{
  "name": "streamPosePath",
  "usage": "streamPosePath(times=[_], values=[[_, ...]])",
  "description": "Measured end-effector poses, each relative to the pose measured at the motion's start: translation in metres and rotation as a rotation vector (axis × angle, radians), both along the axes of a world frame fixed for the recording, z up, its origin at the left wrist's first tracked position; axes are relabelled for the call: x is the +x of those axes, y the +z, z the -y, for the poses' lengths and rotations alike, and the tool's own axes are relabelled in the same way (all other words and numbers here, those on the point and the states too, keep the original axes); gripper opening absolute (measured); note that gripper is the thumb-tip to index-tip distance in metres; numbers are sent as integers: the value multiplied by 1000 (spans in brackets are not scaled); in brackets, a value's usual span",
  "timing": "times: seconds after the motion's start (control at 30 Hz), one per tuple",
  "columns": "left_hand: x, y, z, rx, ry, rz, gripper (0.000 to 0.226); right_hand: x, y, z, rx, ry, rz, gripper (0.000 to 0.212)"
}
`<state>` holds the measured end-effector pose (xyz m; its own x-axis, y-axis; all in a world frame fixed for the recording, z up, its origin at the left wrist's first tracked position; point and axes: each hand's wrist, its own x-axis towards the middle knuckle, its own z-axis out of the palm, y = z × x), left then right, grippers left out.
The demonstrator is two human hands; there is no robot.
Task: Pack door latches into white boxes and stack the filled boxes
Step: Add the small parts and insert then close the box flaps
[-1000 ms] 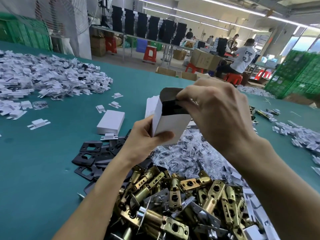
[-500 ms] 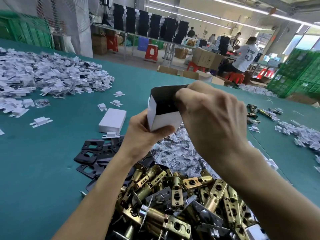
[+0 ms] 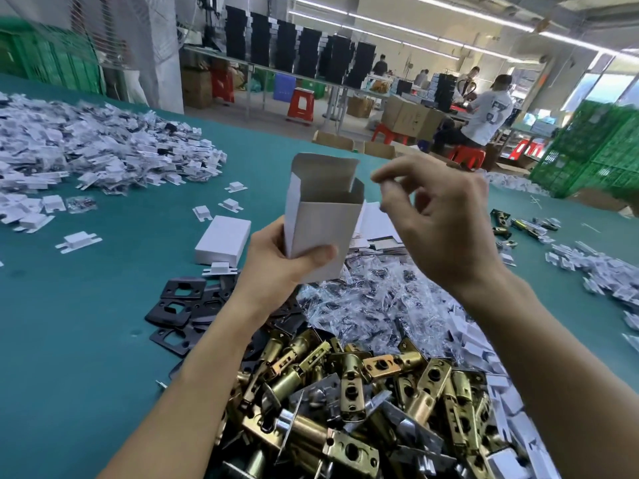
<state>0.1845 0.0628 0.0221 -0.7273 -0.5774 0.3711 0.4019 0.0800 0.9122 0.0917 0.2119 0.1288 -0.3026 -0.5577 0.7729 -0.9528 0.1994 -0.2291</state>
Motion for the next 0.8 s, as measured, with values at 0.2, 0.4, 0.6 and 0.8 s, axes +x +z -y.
streamPosePath(times=[0.2,0.4,0.6,0.8], values=[[-1,-2,4,95,115,19,35,-41,-77,-7,971,-212,287,22],[-1,-2,3,72,69,38,32,-49,-113,-5,1044,-251,231,12],[-2,-7,6,39,72,111,33,-51,-79,-10,533,-208,280,21],[-3,-12,2,24,5,186,34,-15,-14,-6,-53,172,217,21]])
